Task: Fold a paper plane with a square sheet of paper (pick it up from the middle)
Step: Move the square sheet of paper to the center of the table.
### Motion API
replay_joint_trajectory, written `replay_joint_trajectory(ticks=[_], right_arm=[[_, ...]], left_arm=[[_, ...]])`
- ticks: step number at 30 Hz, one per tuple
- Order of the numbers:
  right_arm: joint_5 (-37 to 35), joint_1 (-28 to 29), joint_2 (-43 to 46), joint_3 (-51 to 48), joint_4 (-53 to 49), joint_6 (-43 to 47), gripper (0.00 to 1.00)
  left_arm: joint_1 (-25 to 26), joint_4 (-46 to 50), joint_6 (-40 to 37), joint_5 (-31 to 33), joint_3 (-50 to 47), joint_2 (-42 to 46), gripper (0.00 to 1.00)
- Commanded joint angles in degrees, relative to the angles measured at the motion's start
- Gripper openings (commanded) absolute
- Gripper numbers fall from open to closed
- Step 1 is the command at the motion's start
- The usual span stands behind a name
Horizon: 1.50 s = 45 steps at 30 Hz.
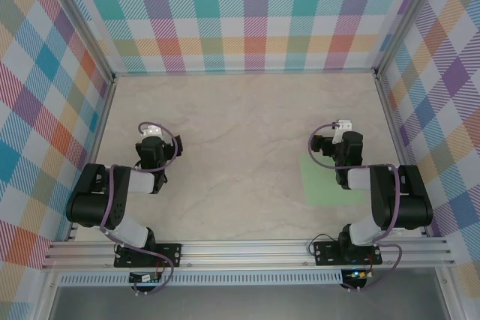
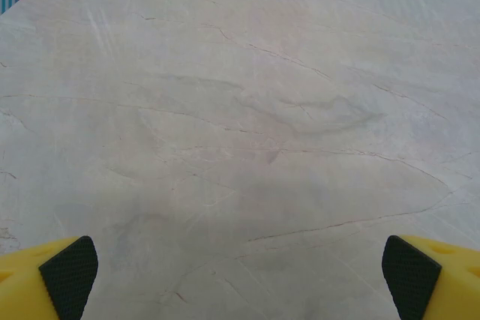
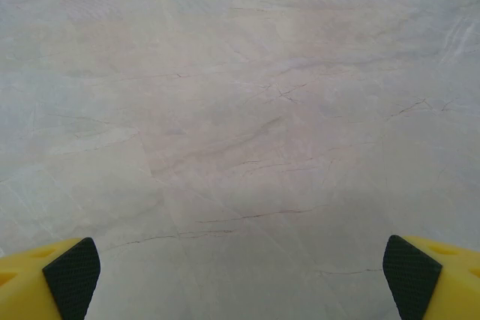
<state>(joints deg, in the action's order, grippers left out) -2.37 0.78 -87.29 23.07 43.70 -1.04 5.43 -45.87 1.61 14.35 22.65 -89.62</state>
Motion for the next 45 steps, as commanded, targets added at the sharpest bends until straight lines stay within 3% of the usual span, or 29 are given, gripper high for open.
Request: replay_joint_trajectory(ticks=[1, 18, 25, 28, 35, 40, 42, 45], right_arm=[[0.02, -0.16, 0.21, 1.09, 1.38, -0.63, 1.00], [0.06, -0.16, 0.23, 1.10, 1.38, -0.64, 1.00], [1.19, -0.57, 0.14, 1.12, 1.22, -0.72, 1.00], [3.54, -0.75, -0.03, 1.45, 0.95, 0.08, 1.00], [3.58, -0.72, -0.08, 1.28, 1.12, 0.33, 1.00], [4.05, 0.19, 1.73, 1.28, -0.14, 1.67, 1.00], [2.66, 0.63, 5.32, 2.61, -5.61, 1.37, 1.00], [-1.59, 0.63, 10.17, 11.36, -29.79, -3.82, 1.00]], left_arm=[[-0.37, -1.95, -1.08, -0.81, 0.37, 0.24, 1.00], [-0.41, -2.36, -1.25, -1.17, 0.17, 0.41, 1.00], [-0.38, -1.67, -4.90, -10.03, 0.30, 0.65, 1.00], [-0.39, -2.96, -5.21, -10.87, -0.48, 1.03, 1.00], [-0.18, -2.28, -3.99, -6.92, -0.05, 0.65, 1.00], [-0.25, 1.17, -3.26, -5.87, -1.18, 6.84, 1.00], [-0.33, 9.74, -0.28, -3.45, 0.21, 13.40, 1.00], [-0.72, 21.08, 3.55, -2.60, 2.11, 22.68, 1.00]])
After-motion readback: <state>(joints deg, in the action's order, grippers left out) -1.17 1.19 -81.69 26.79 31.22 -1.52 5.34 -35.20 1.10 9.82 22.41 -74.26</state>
